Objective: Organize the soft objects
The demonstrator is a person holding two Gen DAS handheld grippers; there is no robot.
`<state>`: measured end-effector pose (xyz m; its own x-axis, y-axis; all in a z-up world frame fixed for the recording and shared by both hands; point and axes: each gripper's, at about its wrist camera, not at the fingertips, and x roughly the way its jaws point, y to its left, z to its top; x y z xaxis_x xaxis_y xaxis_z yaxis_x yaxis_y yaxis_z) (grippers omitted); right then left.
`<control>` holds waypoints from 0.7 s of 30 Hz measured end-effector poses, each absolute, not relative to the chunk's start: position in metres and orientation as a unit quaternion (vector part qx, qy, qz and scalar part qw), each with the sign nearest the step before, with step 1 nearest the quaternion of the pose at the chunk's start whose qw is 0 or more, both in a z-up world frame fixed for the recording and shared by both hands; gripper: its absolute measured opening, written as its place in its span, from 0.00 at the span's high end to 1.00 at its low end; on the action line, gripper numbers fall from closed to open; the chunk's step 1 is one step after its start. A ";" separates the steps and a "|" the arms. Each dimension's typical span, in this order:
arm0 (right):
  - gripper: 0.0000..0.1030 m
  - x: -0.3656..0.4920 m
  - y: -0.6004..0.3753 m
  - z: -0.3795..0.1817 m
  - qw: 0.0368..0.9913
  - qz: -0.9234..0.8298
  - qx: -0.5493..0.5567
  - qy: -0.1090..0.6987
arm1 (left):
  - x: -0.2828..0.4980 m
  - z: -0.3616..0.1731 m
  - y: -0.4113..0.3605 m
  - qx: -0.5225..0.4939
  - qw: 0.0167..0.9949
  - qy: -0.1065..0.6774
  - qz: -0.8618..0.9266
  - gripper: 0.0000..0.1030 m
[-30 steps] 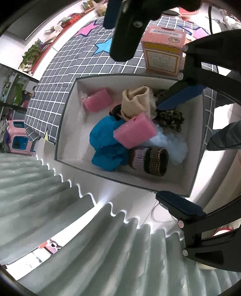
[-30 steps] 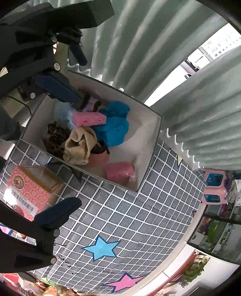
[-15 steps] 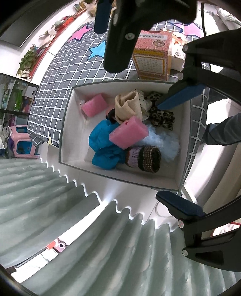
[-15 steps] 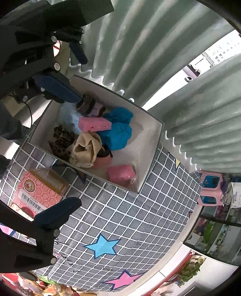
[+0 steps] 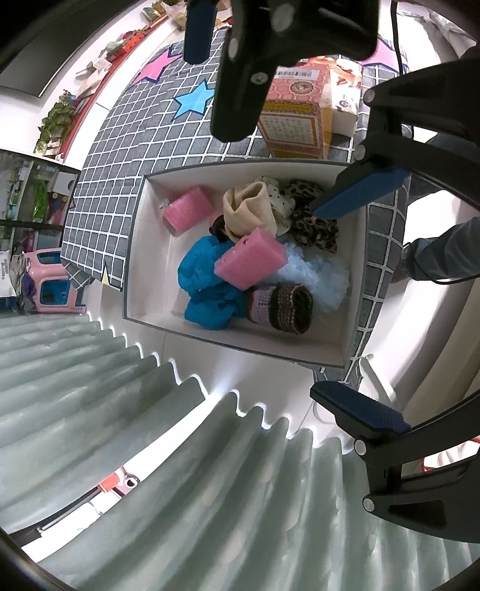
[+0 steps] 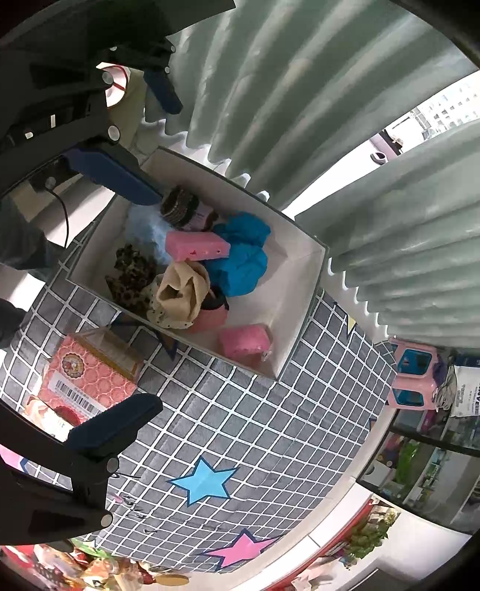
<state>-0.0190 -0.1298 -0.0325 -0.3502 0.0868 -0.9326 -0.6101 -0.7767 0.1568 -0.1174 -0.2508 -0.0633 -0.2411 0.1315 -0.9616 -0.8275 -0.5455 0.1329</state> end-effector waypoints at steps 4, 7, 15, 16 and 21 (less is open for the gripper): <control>0.00 -0.016 -0.133 -0.031 0.223 0.783 -0.525 0.249 | -0.117 -0.061 -0.254 -0.513 0.334 0.340 0.714 0.11; 0.00 -0.015 -0.134 -0.030 0.223 0.783 -0.524 0.249 | -0.115 -0.060 -0.255 -0.511 0.334 0.343 0.714 0.11; 0.00 -0.012 -0.140 -0.027 0.217 0.787 -0.522 0.249 | -0.111 -0.056 -0.255 -0.504 0.330 0.353 0.716 0.11; 0.00 -0.012 -0.140 -0.027 0.216 0.787 -0.521 0.249 | -0.111 -0.057 -0.255 -0.505 0.330 0.351 0.716 0.11; 0.00 -0.012 -0.141 -0.025 0.213 0.790 -0.517 0.250 | -0.110 -0.057 -0.255 -0.504 0.329 0.352 0.717 0.11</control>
<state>-0.0124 -0.1409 -0.0252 -0.3734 0.0783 -0.9244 -0.5960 -0.7839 0.1743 -0.1103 -0.2550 -0.0569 -0.2748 0.1167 -0.9544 -0.8267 -0.5355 0.1725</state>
